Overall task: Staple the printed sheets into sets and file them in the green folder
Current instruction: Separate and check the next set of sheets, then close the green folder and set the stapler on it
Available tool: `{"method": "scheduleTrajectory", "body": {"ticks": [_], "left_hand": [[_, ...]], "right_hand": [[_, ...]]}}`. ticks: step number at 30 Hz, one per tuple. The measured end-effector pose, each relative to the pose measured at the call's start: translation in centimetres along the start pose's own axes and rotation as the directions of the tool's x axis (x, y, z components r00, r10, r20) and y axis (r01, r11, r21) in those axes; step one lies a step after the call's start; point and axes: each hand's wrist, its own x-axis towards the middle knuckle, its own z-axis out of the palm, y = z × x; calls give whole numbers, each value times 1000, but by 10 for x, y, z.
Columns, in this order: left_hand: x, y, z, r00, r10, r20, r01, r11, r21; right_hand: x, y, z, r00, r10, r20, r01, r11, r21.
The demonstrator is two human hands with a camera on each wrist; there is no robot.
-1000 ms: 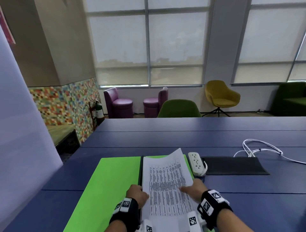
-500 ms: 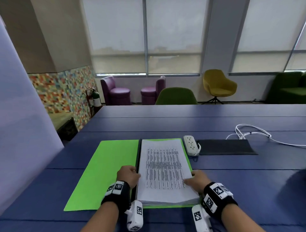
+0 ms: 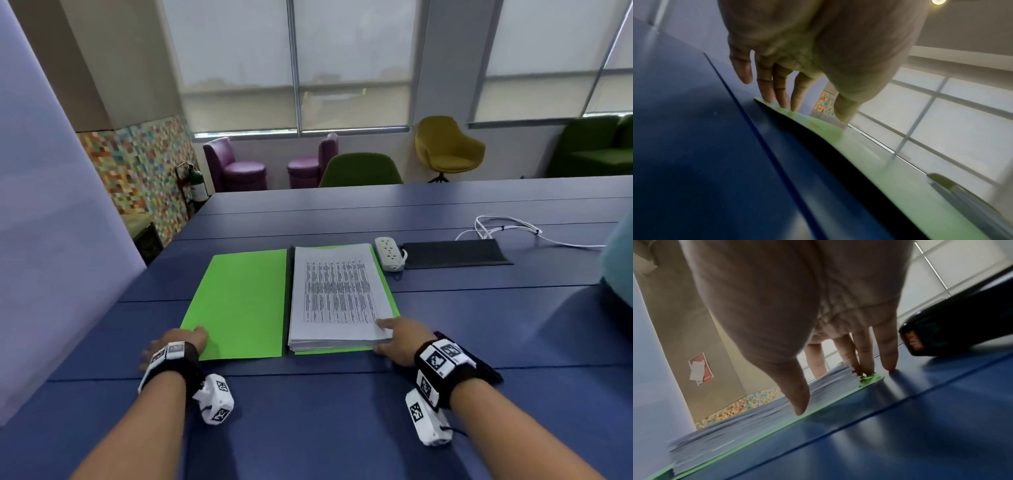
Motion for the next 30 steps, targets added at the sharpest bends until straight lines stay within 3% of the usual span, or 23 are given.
{"method": "scheduleTrajectory", "body": {"ticks": [5,8,10,13,14,16,17,19,21,23,26,30], "left_hand": [[36,-22,-20,982,126,141,-91,969,-231],[47,-19,-37,937,241,252,-126,908,-400],[27,-10,-63,898,327,294,-88,789,-608],[-22,19,-108,873,427,235,-20,513,-858],[-44,34,-119,844,492,212,-41,454,-890],[-82,65,-125,734,638,230,-37,377,-926],[-100,77,-120,665,699,262,-33,378,-925],[-120,101,-90,598,731,327,-124,488,-864],[-124,118,-39,627,691,359,-327,652,-684],[-120,129,12,739,602,302,-436,770,-467],[-113,136,63,861,446,244,-341,863,-373],[-104,132,87,913,387,132,-333,891,-308]], "right_hand": [[-6,-7,-1,1000,21,-3,-21,1000,23],[-8,-9,0,999,39,-1,-39,999,33],[-10,-11,-2,999,41,-4,-41,999,16],[-10,-9,-8,1000,24,-20,-24,1000,0],[-11,-6,-11,999,21,-43,-21,1000,4],[-13,3,-21,993,36,-109,-35,999,11],[-15,9,-27,988,50,-143,-49,999,13],[-20,26,-37,976,101,-194,-100,995,17],[-26,46,-42,965,179,-193,-179,984,16],[-31,63,-38,962,245,-118,-246,969,11],[-36,77,-28,964,264,-43,-267,957,-115],[-32,70,-35,967,252,-24,-252,950,-186]]}}
